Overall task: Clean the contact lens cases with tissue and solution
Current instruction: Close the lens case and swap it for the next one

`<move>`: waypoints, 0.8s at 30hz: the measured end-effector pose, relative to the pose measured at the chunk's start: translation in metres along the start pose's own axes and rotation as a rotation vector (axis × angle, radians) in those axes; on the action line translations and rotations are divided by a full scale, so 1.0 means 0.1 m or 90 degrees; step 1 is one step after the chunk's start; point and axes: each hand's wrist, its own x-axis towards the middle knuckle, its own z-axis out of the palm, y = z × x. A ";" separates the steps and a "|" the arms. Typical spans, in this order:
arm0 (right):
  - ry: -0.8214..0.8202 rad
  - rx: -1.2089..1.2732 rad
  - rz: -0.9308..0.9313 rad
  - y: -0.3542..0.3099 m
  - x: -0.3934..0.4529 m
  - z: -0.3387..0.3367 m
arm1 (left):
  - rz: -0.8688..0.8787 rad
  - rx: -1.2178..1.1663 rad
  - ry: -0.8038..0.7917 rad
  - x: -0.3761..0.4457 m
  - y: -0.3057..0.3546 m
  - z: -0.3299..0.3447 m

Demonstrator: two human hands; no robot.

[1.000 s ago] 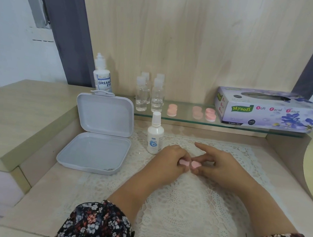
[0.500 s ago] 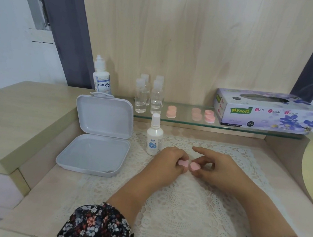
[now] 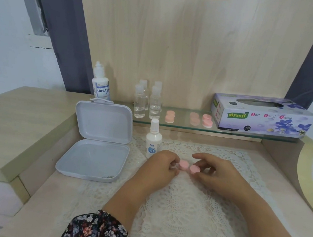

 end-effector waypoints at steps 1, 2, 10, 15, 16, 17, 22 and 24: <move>0.008 0.000 0.002 0.00 0.00 0.00 | -0.002 0.012 0.002 -0.01 -0.01 -0.01; 0.015 -0.001 0.002 -0.01 -0.01 0.00 | -0.007 0.023 0.003 -0.01 -0.01 -0.02; 0.098 0.013 -0.045 -0.27 -0.05 -0.04 | -0.054 0.070 -0.044 -0.04 -0.08 -0.13; 0.157 0.018 -0.105 -0.58 0.10 -0.16 | -0.056 0.057 -0.066 -0.04 -0.09 -0.16; 0.168 0.019 -0.104 -0.63 0.16 -0.18 | -0.058 0.051 -0.071 -0.04 -0.09 -0.16; 0.180 0.020 -0.095 -0.68 0.22 -0.20 | -0.061 0.041 -0.078 -0.04 -0.09 -0.17; 0.243 -0.085 -0.089 -0.80 0.61 -0.21 | -0.106 -0.029 -0.104 -0.02 -0.14 -0.22; 0.241 -0.123 -0.084 -0.79 0.75 -0.17 | -0.110 -0.037 -0.109 -0.01 -0.16 -0.23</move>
